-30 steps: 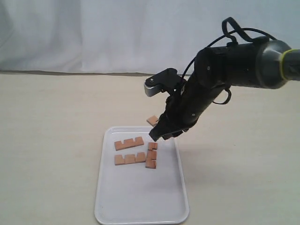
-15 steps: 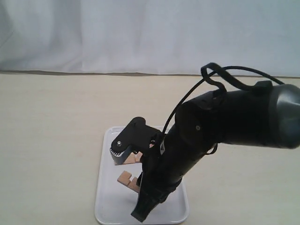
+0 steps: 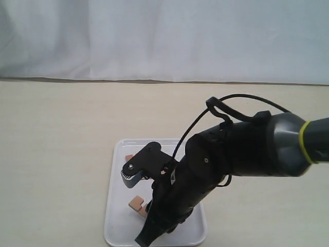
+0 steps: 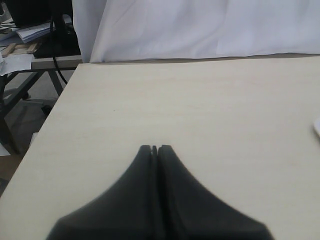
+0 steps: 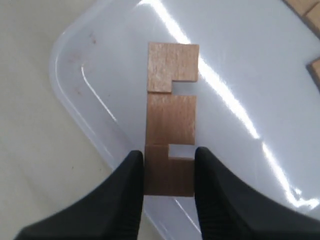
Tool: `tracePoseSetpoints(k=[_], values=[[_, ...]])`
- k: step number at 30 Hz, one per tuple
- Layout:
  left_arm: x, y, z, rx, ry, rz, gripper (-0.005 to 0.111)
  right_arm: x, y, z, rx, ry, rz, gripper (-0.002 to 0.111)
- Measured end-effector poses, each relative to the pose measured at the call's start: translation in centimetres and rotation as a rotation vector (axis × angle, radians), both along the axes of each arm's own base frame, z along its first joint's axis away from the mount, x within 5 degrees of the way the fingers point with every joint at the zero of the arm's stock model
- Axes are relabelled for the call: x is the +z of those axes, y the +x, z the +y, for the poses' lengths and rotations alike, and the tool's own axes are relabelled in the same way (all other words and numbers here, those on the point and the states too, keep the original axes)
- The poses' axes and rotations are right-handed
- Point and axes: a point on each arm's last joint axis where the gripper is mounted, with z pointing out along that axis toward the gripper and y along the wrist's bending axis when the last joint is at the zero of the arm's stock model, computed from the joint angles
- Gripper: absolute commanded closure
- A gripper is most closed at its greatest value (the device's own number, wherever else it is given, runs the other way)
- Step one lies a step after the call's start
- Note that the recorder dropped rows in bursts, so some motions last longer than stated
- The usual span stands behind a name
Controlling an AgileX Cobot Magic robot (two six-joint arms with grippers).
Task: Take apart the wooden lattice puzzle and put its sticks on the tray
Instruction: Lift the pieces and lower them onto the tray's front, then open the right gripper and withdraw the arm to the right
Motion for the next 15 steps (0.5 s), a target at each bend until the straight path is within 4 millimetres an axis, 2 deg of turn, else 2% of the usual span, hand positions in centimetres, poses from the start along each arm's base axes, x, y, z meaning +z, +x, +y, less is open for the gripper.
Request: tracePoseSetpoints(k=[4,7,12,15], values=[[0.0,0.0,0.0,0.000,0.000,0.000,0.107,-1.4,0.5,0.2,-0.009,-0.002,-0.013,0.101],[0.0,0.0,0.0,0.000,0.000,0.000,0.107,-2.3,0.8,0.4,-0.015,-0.005,-0.021,0.087],[0.0,0.0,0.0,0.000,0.000,0.000,0.107,-2.5,1.1,0.5,-0.021,0.008,-0.050,0.056],[0.0,0.0,0.0,0.000,0.000,0.000,0.107,-2.5,1.2,0.5,-0.022,0.010,-0.053,0.047]])
